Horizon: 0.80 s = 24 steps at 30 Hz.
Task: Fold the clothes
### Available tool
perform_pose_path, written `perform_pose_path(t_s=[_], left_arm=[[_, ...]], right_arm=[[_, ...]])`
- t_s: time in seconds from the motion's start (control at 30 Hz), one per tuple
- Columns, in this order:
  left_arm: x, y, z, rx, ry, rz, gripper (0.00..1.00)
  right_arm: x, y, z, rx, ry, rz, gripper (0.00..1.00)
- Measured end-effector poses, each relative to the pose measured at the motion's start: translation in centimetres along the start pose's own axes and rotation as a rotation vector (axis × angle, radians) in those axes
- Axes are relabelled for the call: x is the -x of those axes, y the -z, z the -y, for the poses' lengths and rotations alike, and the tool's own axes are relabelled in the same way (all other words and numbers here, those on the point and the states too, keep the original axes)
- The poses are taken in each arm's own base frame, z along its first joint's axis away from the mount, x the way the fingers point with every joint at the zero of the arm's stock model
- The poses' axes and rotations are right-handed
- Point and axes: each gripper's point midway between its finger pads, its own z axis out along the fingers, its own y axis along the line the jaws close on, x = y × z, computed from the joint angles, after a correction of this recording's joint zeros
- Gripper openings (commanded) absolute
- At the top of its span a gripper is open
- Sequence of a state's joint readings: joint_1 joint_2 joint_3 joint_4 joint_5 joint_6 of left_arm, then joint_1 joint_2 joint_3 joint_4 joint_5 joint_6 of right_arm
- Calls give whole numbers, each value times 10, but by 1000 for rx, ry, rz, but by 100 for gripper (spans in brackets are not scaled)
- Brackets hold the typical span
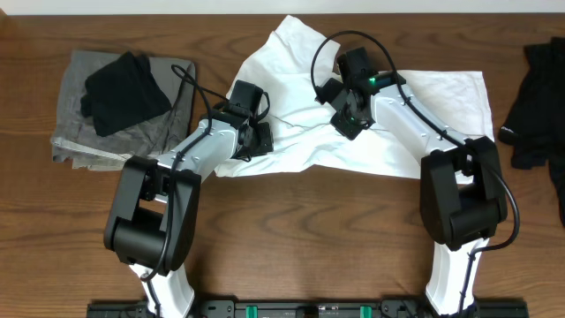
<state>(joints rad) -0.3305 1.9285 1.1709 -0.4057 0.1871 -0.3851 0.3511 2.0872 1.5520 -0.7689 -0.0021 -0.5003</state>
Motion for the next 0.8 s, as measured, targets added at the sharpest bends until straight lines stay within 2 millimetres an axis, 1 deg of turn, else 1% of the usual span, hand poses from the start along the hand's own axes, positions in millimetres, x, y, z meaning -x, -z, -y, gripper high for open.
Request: perform_pose_path(t_s=[0.23, 0.37, 0.6, 0.8], left_arm=[[0, 0, 0, 0, 0, 0, 15], [0, 0, 0, 0, 0, 0, 16], [0, 0, 0, 0, 0, 0, 16], [0, 0, 0, -1, 0, 0, 16]], right_arm=[[5, 0, 6, -22, 13, 23, 40], [0, -1, 15, -34, -2, 16, 36], [-8, 0, 31, -52, -33, 15, 36], [-10, 0, 33, -50, -45, 12, 36]])
